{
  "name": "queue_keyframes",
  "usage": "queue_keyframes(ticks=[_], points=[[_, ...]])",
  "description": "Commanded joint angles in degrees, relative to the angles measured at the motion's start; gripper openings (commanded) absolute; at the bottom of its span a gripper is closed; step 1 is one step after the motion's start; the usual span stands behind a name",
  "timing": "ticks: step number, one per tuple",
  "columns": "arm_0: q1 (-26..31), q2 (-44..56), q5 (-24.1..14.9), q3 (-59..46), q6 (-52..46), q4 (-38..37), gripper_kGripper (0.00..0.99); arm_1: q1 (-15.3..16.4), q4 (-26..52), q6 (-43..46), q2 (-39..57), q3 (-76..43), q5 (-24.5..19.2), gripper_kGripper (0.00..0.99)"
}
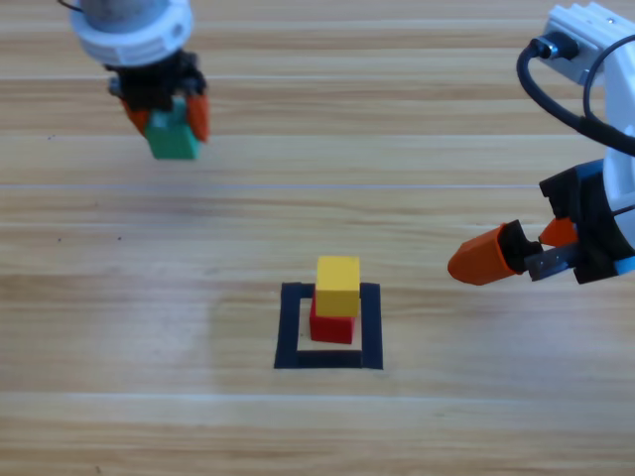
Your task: Stack the blocks in the rectangular block: red at the bottom, yellow in the middle, green on top
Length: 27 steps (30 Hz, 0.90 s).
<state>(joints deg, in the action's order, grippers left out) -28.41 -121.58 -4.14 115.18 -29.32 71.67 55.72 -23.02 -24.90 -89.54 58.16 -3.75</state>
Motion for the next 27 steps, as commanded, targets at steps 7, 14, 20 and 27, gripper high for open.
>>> queue_keyframes(ticks=[7,14,20,27], points=[[-17.3,-2.1,1.3,-1.5,10.1,0.6,0.117,-1.7,1.7,1.3,2.2,-2.4,1.0,0.986],[-20.1,-3.6,3.6,0.7,7.3,0.7,0.117,-2.1,1.7,1.2,2.2,-2.6,1.1,0.986],[-20.1,-6.6,2.3,2.2,-11.0,3.6,0.123,-2.1,1.8,1.2,1.8,-2.5,1.1,0.986],[-21.6,-8.4,1.1,3.7,-22.8,4.7,0.123,-2.1,2.0,1.2,1.9,-2.5,1.1,0.986]])
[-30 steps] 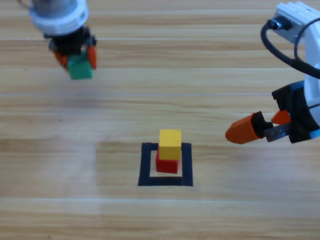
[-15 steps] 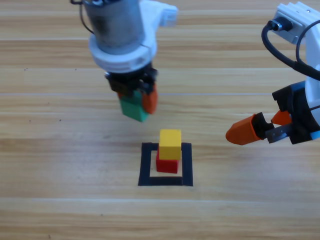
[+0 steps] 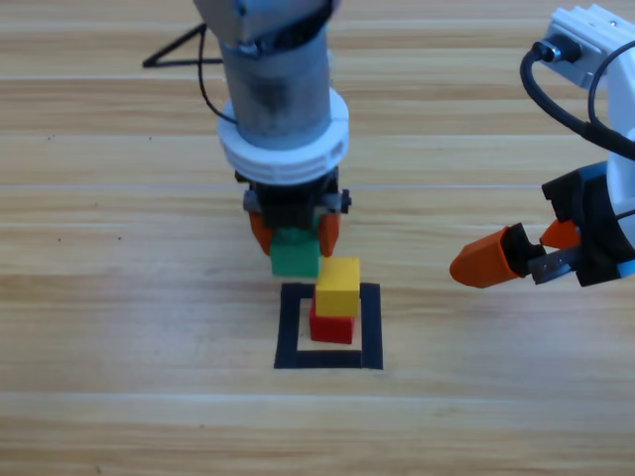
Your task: Stack the blocks in the rectangular block: red at the bottom, yellow in the middle, green on top
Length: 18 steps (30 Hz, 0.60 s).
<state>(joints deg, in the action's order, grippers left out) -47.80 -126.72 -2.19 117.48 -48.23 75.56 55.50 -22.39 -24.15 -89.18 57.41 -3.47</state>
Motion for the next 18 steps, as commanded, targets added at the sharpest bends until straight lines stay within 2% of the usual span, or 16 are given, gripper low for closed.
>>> queue_keyframes(ticks=[1,18], points=[[-2.3,-3.3,-0.9,1.7,-4.4,0.9,0.123,-1.9,1.4,0.4,1.5,-1.8,0.7,0.986],[-4.6,-5.3,-1.9,5.4,-5.8,0.9,0.124,-1.9,1.4,0.4,1.5,-1.9,0.7,0.986]])
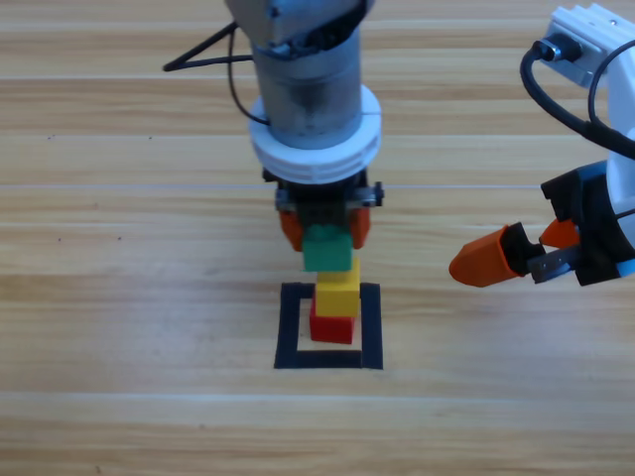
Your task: Stack the blocks in the rectangular block: red at the bottom, yellow in the middle, green on top
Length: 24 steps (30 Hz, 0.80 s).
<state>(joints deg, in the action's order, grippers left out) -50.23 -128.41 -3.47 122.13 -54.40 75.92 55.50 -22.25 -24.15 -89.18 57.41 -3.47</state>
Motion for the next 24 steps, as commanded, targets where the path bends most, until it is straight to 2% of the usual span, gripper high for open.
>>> queue_keyframes(ticks=[1,24], points=[[-2.2,-3.9,-0.7,0.8,0.4,0.5,0.124,-1.9,1.2,0.4,1.5,-1.9,0.8,0.986],[-2.1,-6.2,-1.0,1.6,2.0,0.5,0.124,-1.9,1.2,0.3,1.7,-1.9,0.7,0.986]])
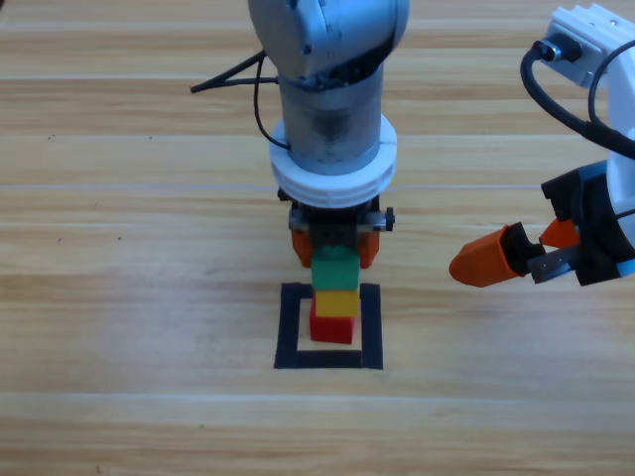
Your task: Stack the blocks in the rectangular block: red at the bottom, yellow in the middle, green on top
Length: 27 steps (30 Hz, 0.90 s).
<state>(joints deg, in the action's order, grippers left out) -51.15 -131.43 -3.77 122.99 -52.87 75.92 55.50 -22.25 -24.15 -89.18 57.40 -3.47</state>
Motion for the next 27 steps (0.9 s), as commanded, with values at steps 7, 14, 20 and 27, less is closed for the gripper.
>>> queue_keyframes(ticks=[7,14,20,27], points=[[-1.1,-3.1,-0.7,2.0,0.6,0.5,0.532,-1.9,1.2,0.4,1.5,-1.9,0.7,0.986],[-1.1,-2.2,-1.3,2.2,0.8,0.5,0.990,-1.9,1.2,0.4,1.5,-1.9,0.7,0.986],[-1.1,-2.2,-1.4,2.1,0.8,0.5,0.990,-1.9,1.2,0.3,1.4,-1.9,0.7,0.986],[-1.1,1.4,-3.6,2.7,0.6,1.8,0.990,-1.9,1.2,0.4,1.1,-1.9,0.7,0.986]])
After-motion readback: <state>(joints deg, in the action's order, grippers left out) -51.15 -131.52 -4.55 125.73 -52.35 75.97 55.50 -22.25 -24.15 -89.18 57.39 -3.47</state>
